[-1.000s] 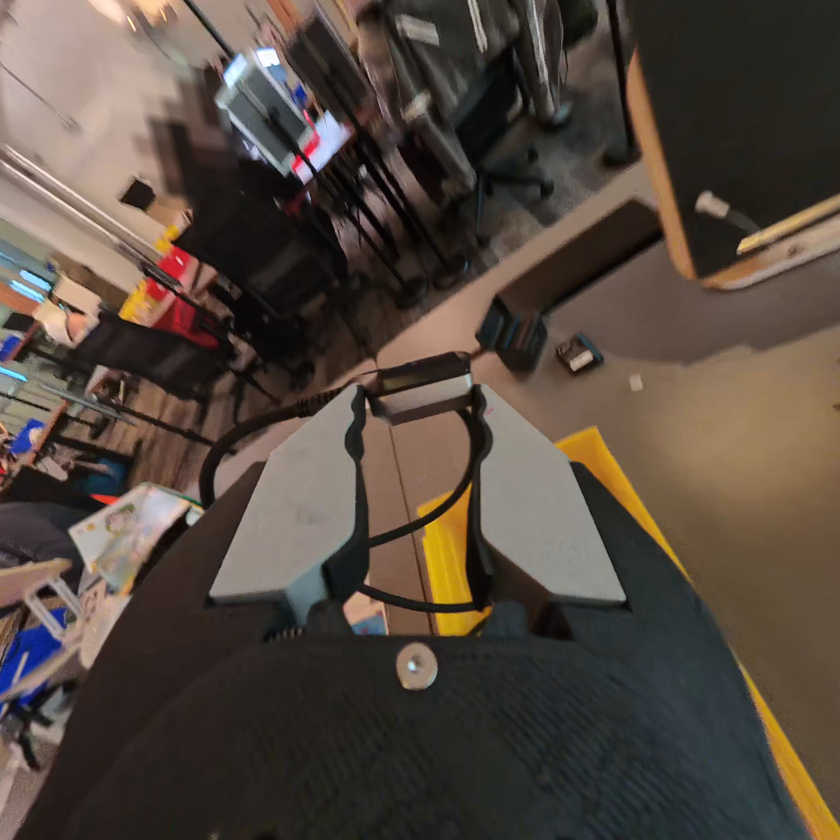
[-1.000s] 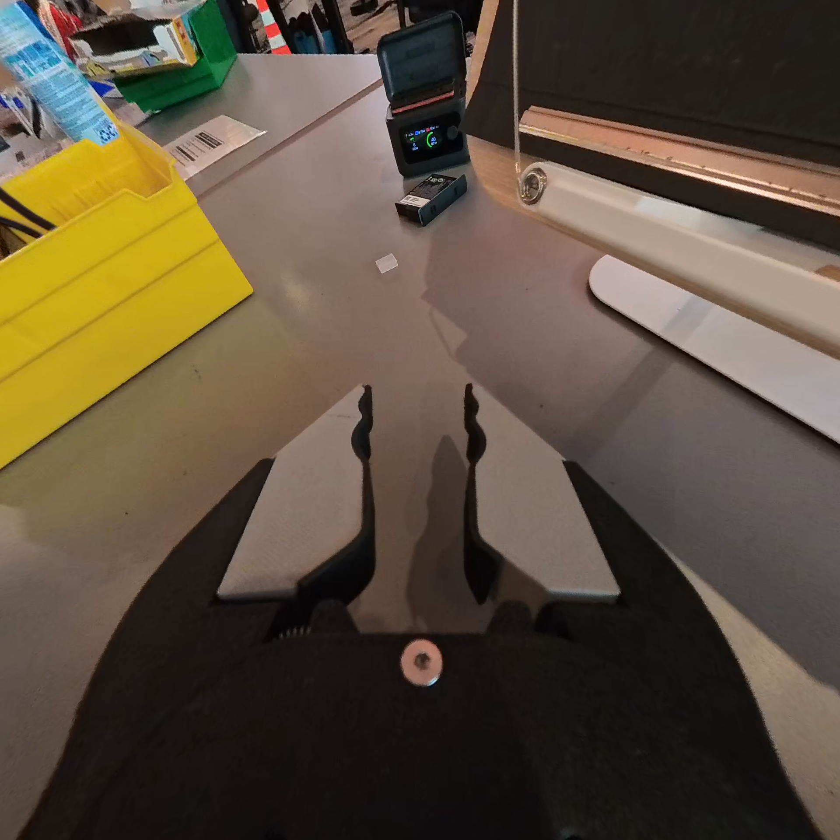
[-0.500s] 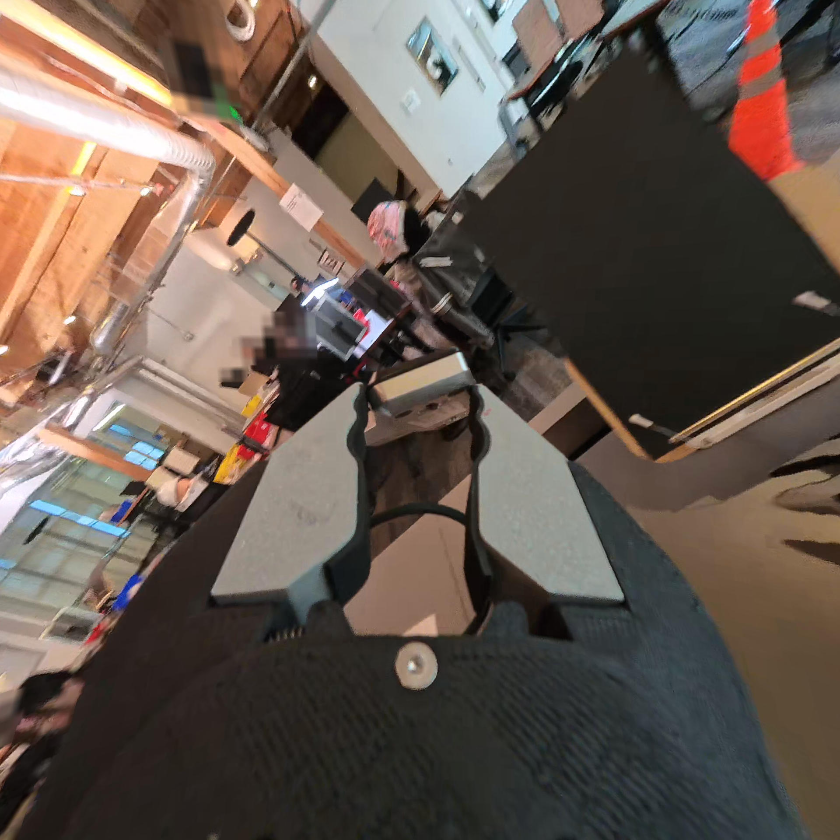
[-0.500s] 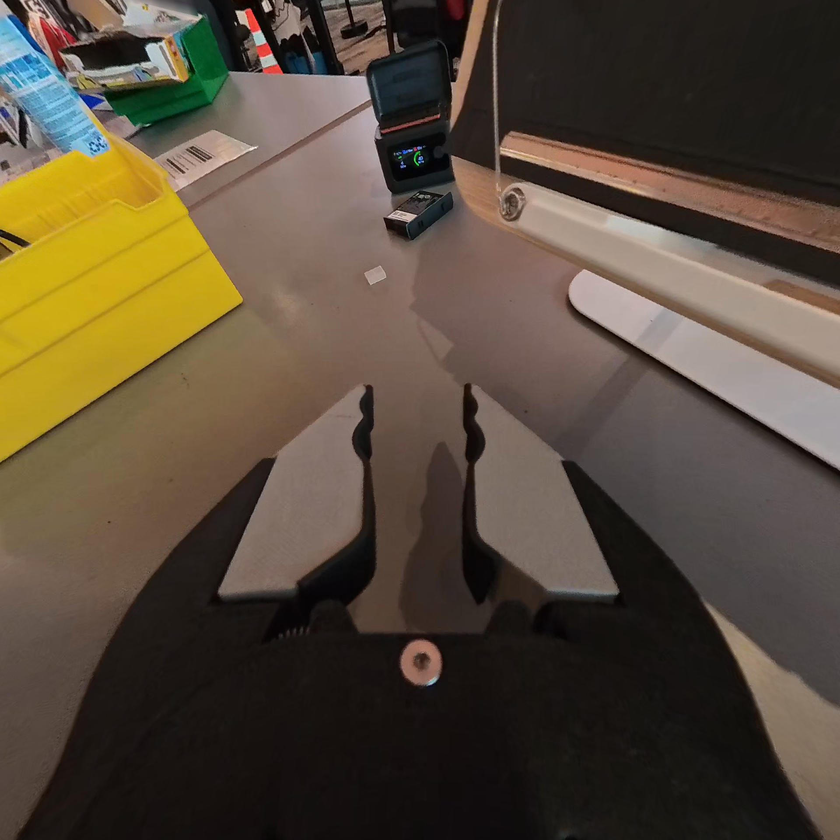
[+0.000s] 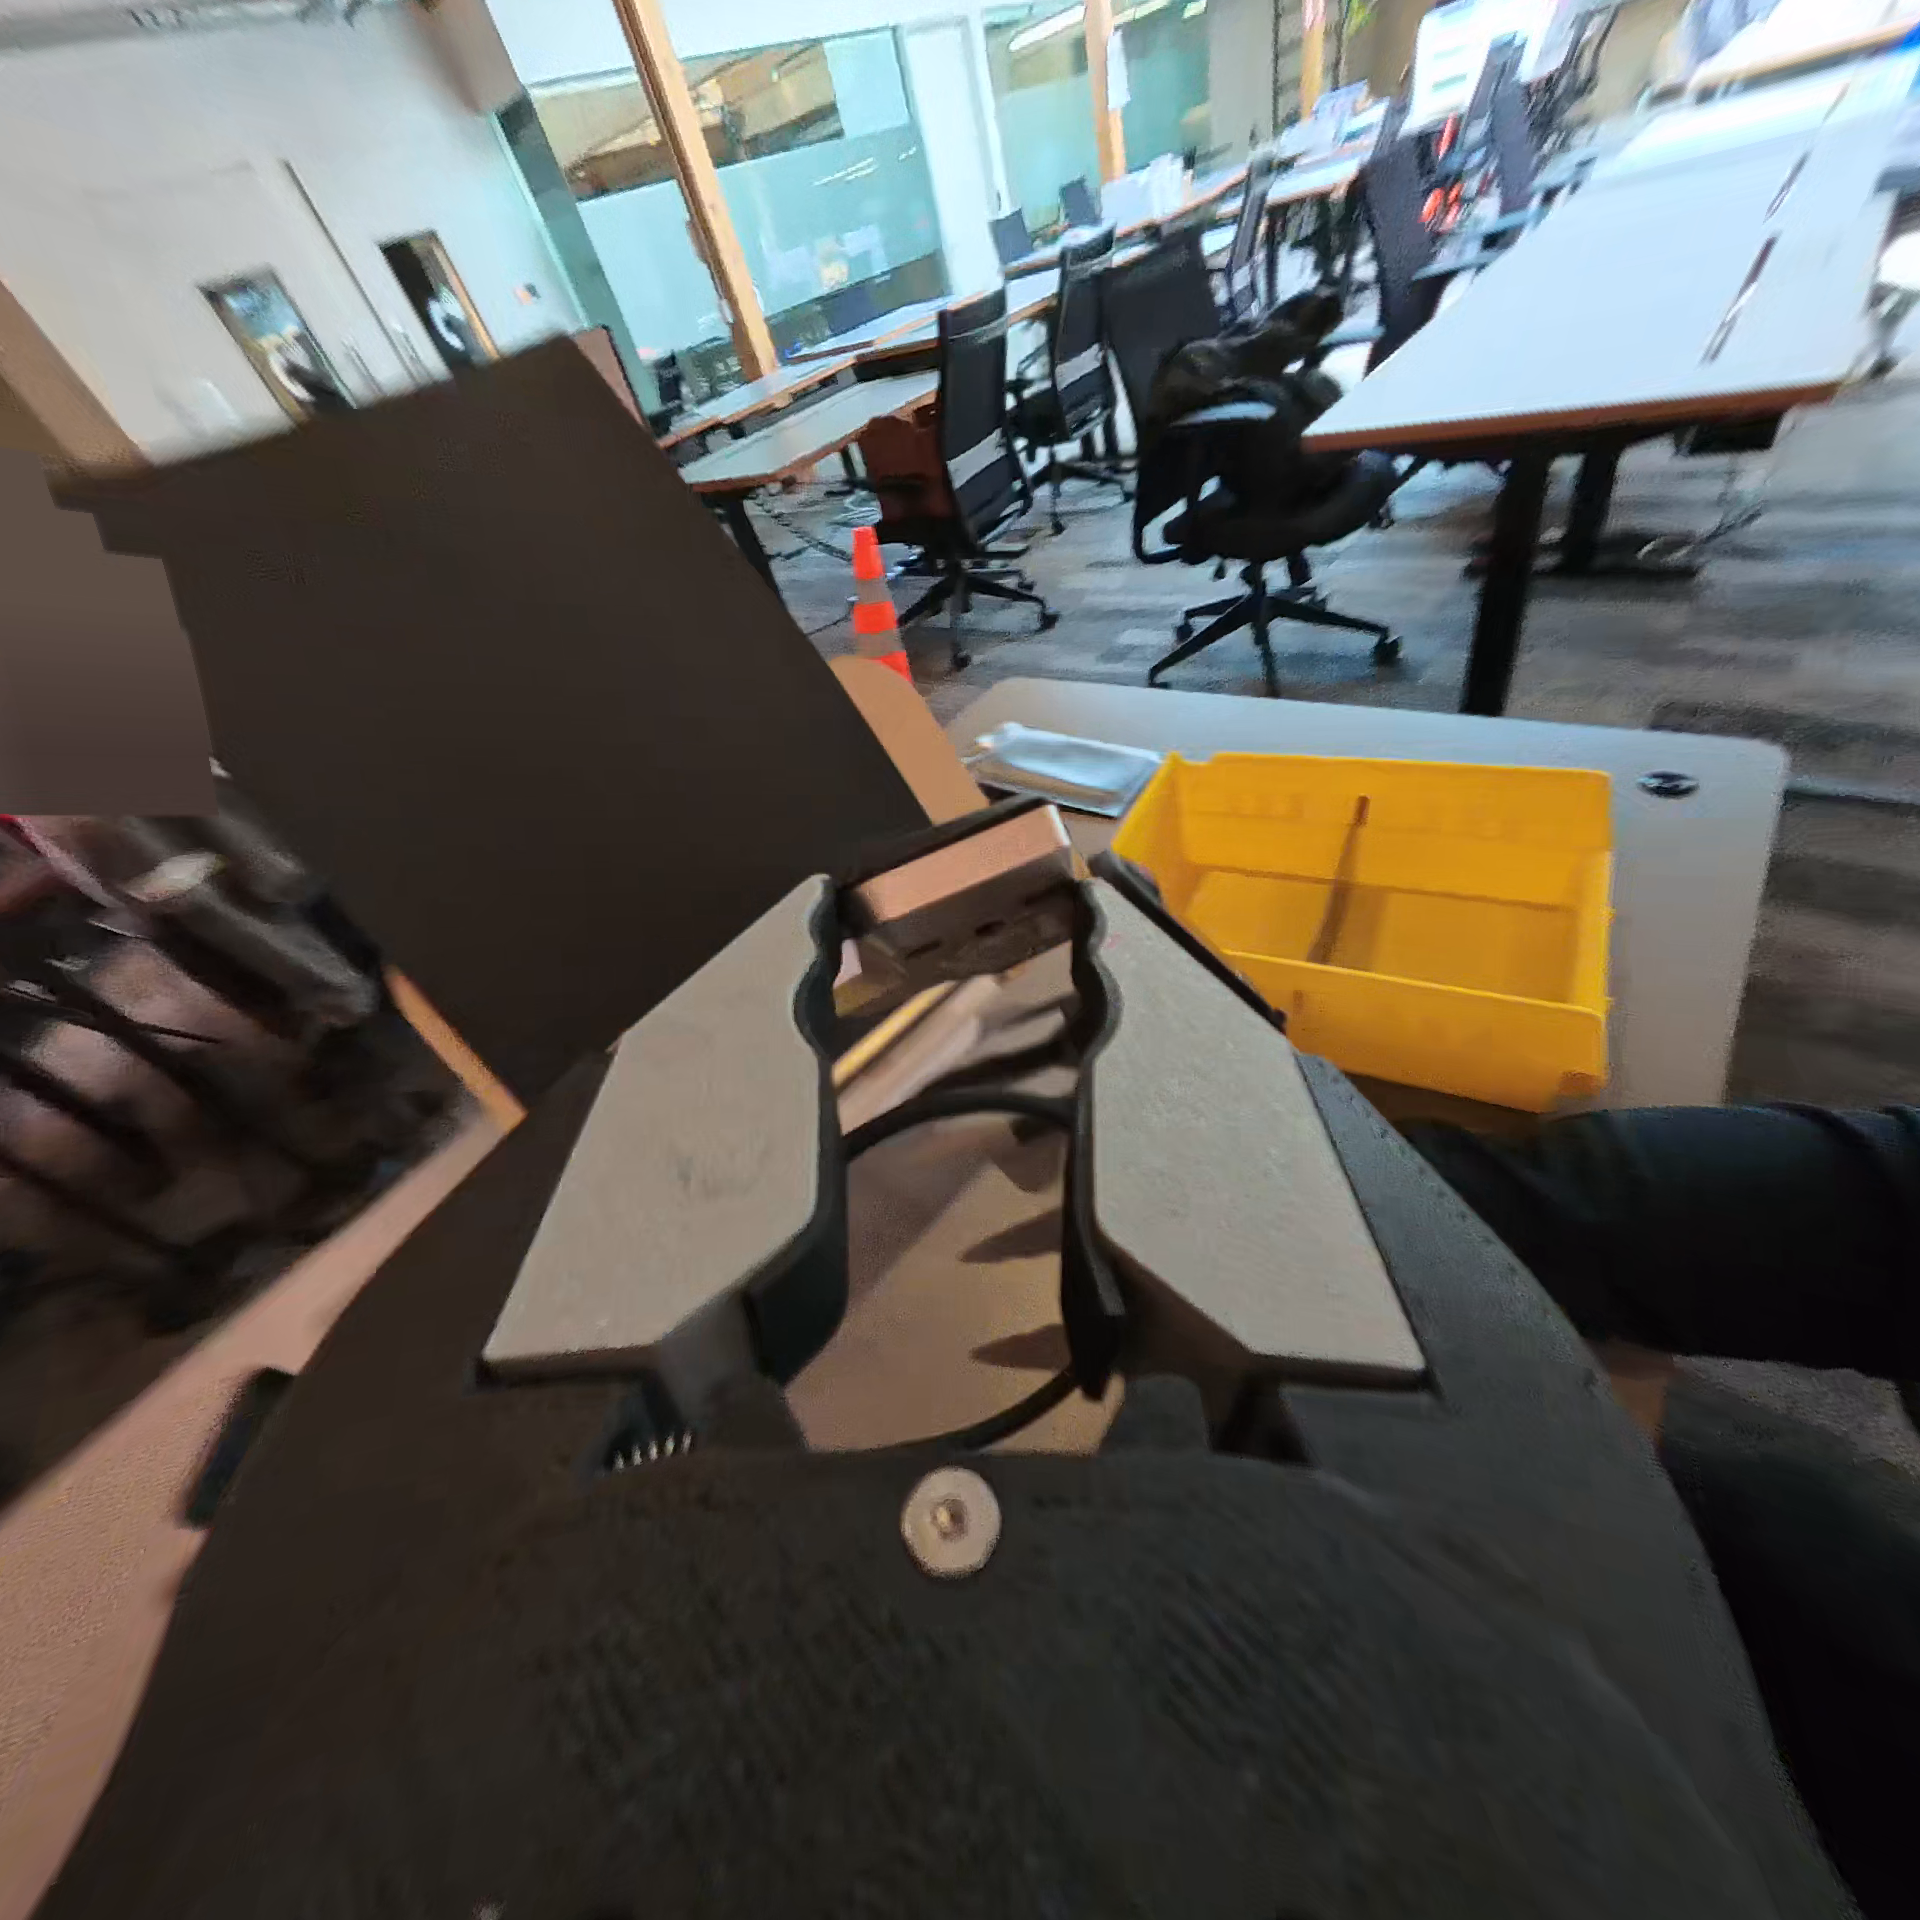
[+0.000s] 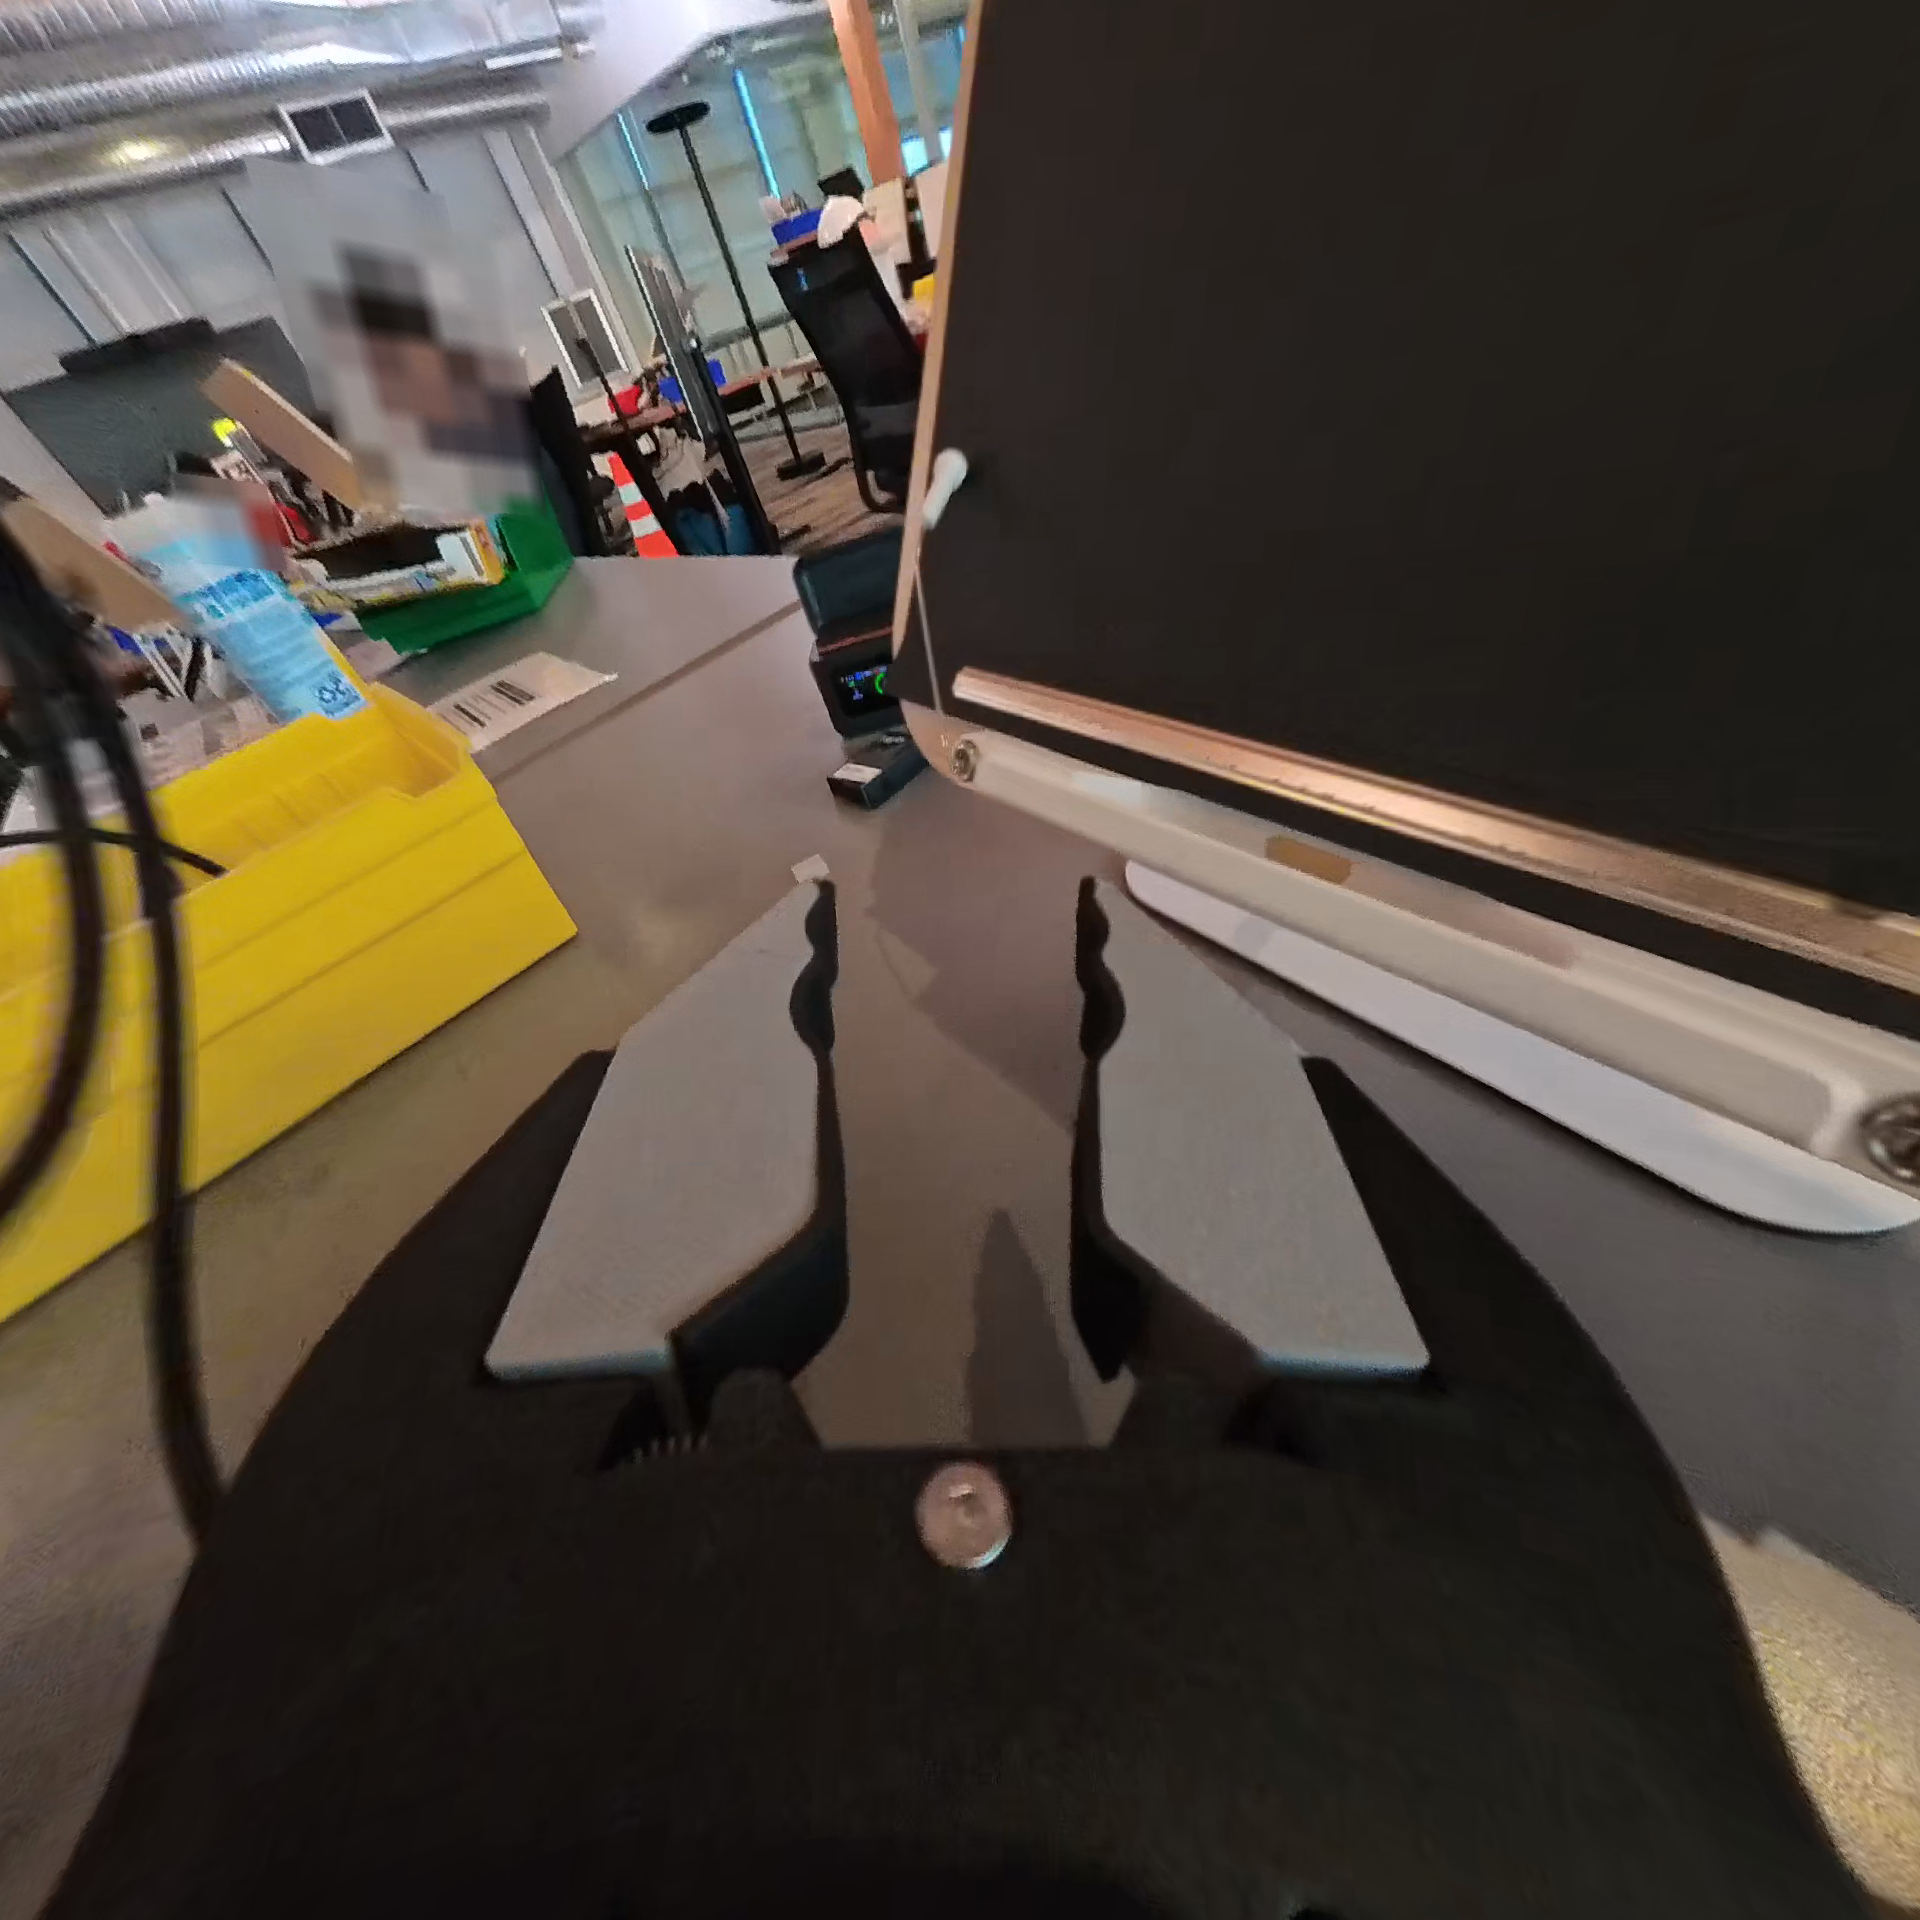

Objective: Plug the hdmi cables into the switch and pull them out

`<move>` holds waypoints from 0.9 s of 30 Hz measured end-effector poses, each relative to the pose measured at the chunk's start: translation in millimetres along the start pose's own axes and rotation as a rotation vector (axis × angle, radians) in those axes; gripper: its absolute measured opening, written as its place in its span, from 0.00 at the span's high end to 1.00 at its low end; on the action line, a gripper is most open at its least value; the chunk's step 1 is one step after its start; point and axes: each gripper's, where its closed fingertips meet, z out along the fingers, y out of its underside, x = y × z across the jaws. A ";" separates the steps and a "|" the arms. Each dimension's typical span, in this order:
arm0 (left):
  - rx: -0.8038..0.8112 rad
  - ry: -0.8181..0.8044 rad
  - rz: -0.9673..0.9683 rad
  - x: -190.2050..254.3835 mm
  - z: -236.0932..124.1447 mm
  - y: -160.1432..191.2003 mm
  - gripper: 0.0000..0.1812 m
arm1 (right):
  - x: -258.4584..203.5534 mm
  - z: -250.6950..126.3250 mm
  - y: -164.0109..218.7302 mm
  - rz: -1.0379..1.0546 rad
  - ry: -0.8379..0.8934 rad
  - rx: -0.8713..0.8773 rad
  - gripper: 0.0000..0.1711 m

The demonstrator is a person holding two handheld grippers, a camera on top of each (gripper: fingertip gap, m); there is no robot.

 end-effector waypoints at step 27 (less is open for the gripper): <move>-0.057 -0.151 -0.331 3.6 9.7 280.6 0.83 | -130.7 -4.2 110.0 -0.672 -0.553 -0.480 0.86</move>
